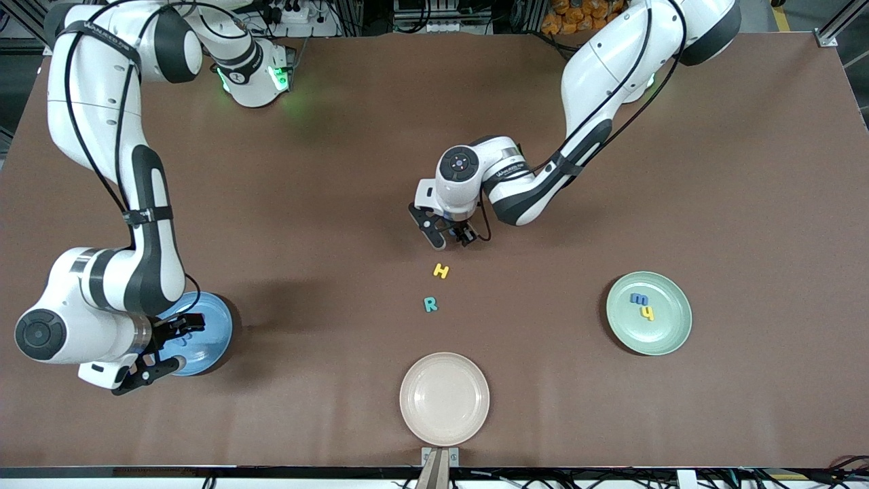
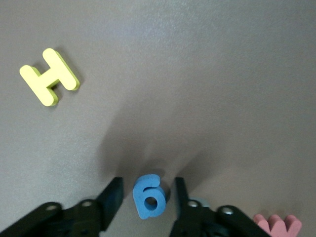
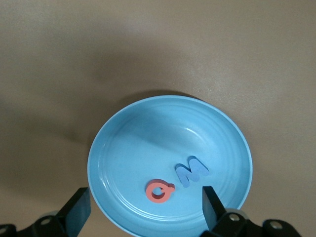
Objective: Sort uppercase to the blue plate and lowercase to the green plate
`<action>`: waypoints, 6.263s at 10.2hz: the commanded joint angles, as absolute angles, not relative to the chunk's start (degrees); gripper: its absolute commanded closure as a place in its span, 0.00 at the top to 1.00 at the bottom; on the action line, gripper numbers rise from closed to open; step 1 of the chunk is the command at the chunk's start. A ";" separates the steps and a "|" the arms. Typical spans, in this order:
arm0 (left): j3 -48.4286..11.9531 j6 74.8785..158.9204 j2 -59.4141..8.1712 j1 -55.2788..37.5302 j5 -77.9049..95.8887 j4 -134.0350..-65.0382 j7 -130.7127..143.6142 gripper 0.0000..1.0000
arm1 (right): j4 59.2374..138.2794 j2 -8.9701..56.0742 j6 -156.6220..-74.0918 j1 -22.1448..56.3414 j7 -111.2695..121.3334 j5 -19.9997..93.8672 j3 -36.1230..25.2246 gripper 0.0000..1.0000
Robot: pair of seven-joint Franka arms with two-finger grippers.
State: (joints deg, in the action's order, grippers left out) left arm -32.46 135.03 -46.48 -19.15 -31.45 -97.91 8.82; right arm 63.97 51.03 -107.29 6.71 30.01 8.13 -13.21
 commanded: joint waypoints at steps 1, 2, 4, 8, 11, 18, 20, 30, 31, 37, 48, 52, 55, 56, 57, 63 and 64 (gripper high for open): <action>-32.26 134.92 -44.66 -16.89 -33.93 -100.37 10.01 0.00 | 64.60 50.45 -107.14 7.12 29.53 9.05 -13.01 1.00; -32.69 133.52 -42.82 -14.18 -33.93 -100.28 10.11 0.00 | 64.60 50.45 -107.14 7.21 29.53 9.05 -13.01 1.00; -34.53 129.49 -37.64 -7.34 -32.18 -100.28 9.58 0.00 | 64.51 50.36 -107.14 7.29 29.53 9.14 -13.01 1.00; -40.08 126.56 -34.01 16.04 -24.99 -99.85 9.05 0.00 | 63.81 50.45 -108.01 15.70 19.05 11.25 -12.92 1.00; -34.48 126.65 -34.28 20.04 -24.34 -99.84 9.93 0.00 | 63.63 51.15 -112.39 24.59 -1.86 11.95 -10.65 1.00; -28.21 126.56 -34.98 19.42 -24.35 -100.11 9.67 1.00 | 63.63 57.56 -134.19 34.44 -34.78 12.04 -3.34 1.00; -28.30 126.56 -34.28 19.34 -23.47 -99.93 9.93 1.00 | 63.54 58.36 -134.91 37.60 -38.22 11.87 -3.51 1.00; -30.41 123.93 -30.59 14.41 -17.23 -98.79 29.36 1.00 | 63.11 61.70 -135.61 40.17 -38.15 6.15 -4.39 1.00; -30.41 123.93 -30.59 14.41 -17.23 -98.79 29.36 1.00 | 62.24 61.70 -135.70 40.17 -37.80 4.33 -4.48 1.00; -30.41 123.93 -30.76 14.50 -17.23 -98.88 29.36 1.00 | 61.26 63.19 -140.54 41.39 -37.53 -2.46 -4.39 1.00; -30.41 123.93 -30.85 14.50 -17.23 -98.88 29.36 1.00 | 61.96 62.67 -137.20 42.19 -37.97 -6.94 -4.22 1.00; -30.41 123.93 -31.02 14.41 -17.23 -98.88 29.27 1.00 | 61.96 62.58 -137.20 42.10 -37.97 -6.42 -4.13 0.18; -30.41 123.93 -31.11 14.41 -17.23 -98.88 29.35 1.00 | 61.96 62.40 -137.29 42.01 -38.14 -6.15 -4.04 0.00; -30.41 123.93 -31.11 14.41 -17.23 -98.88 29.27 1.00 | 61.96 62.23 -137.29 41.92 -38.14 -6.07 -4.04 0.00; -30.41 123.93 -31.11 14.41 -17.23 -98.88 29.27 1.00 | 61.96 62.05 -137.20 41.75 -38.14 -5.98 -3.96 0.00; -33.47 123.93 -31.90 10.47 -17.05 -99.14 35.76 1.00 | 61.87 54.07 -122.82 24.65 -28.77 -6.06 4.29 0.00; -33.92 123.93 -32.43 8.37 -17.05 -99.23 37.08 1.00 | 61.87 53.53 -119.91 22.35 -24.39 -6.06 4.22 0.00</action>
State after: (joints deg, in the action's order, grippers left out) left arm -33.20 124.58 -32.10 10.90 -18.11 -99.19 34.67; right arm 60.54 55.93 -123.58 26.50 -29.17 -5.89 1.57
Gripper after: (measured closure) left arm 0.000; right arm 0.722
